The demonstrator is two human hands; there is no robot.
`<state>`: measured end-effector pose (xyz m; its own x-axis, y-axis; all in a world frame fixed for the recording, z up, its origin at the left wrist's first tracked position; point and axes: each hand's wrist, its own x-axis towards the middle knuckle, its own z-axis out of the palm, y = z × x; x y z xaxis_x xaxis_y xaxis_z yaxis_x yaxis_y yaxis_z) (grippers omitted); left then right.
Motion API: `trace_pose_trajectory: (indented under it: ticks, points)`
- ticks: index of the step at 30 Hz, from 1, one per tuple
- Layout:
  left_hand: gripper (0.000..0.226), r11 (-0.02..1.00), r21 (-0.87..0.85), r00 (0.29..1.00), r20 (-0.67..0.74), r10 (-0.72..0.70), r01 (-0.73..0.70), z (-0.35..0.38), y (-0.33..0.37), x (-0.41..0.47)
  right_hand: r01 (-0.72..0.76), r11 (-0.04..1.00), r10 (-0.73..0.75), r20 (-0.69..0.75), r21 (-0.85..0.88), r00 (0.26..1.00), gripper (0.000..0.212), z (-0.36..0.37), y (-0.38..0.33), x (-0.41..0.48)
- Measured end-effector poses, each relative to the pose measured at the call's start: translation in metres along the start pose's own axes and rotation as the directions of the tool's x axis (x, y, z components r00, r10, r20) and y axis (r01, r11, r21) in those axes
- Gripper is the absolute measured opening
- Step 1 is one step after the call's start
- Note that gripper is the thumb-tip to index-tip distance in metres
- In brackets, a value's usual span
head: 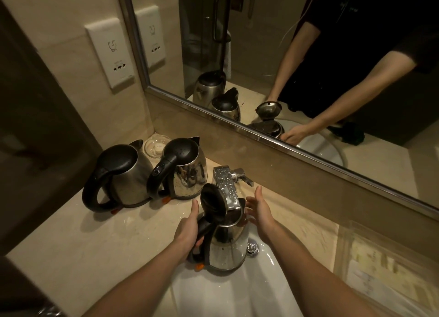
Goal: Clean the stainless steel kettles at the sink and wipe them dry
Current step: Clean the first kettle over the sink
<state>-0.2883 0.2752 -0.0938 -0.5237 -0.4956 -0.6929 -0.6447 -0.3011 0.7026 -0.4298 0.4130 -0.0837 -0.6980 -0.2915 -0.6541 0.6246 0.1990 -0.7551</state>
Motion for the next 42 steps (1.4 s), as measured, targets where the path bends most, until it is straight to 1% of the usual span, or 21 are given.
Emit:
trace_pose_trajectory:
  ticks: [3, 6, 8, 13, 16, 24, 30, 36, 42]
  points:
    - [0.079, 0.999, 0.046, 1.0, -0.01, 0.026, -0.025, -0.002, -0.001, -0.004, -0.004, 1.0, 0.003, 0.024, 0.028, 1.0, 0.079, 0.001, 0.003, -0.001]
    - [0.078, 0.998, 0.057, 0.999, -0.034, 0.038, -0.036, 0.0, -0.001, -0.004, -0.003, 1.0, 0.004, 0.037, -0.016, 0.999, 0.078, 0.002, 0.003, -0.006]
    - [0.078, 0.997, 0.07, 0.998, -0.039, 0.043, -0.04, 0.002, -0.001, -0.004, -0.007, 0.999, 0.01, 0.065, -0.038, 0.998, 0.073, 0.003, 0.004, -0.009]
    - [0.079, 0.996, 0.078, 0.999, -0.028, 0.046, -0.044, 0.002, -0.001, -0.001, -0.006, 1.0, 0.006, 0.051, -0.008, 0.999, 0.077, -0.002, 0.006, -0.006]
    - [0.079, 0.995, 0.091, 0.998, -0.023, 0.05, -0.048, 0.002, 0.0, -0.001, -0.007, 1.0, 0.006, 0.089, 0.009, 0.996, 0.078, -0.001, 0.005, -0.006]
    - [0.075, 0.997, 0.055, 0.999, -0.027, 0.046, -0.045, 0.0, 0.002, 0.0, -0.024, 1.0, 0.026, 0.107, -0.018, 0.994, 0.08, 0.002, 0.008, 0.0]
    - [0.076, 0.999, 0.043, 0.998, -0.049, 0.028, -0.026, -0.002, 0.002, 0.003, -0.034, 0.999, 0.03, 0.129, 0.026, 0.991, 0.083, 0.002, 0.012, 0.005]
    - [0.075, 0.999, 0.034, 0.998, -0.069, 0.015, -0.013, -0.003, 0.003, 0.004, -0.024, 1.0, 0.022, 0.122, 0.019, 0.992, 0.082, 0.002, 0.014, 0.009]
    - [0.073, 1.0, 0.02, 0.998, -0.062, 0.012, -0.01, -0.003, 0.004, 0.003, -0.043, 0.999, 0.044, 0.108, -0.005, 0.993, 0.077, 0.001, 0.012, 0.005]
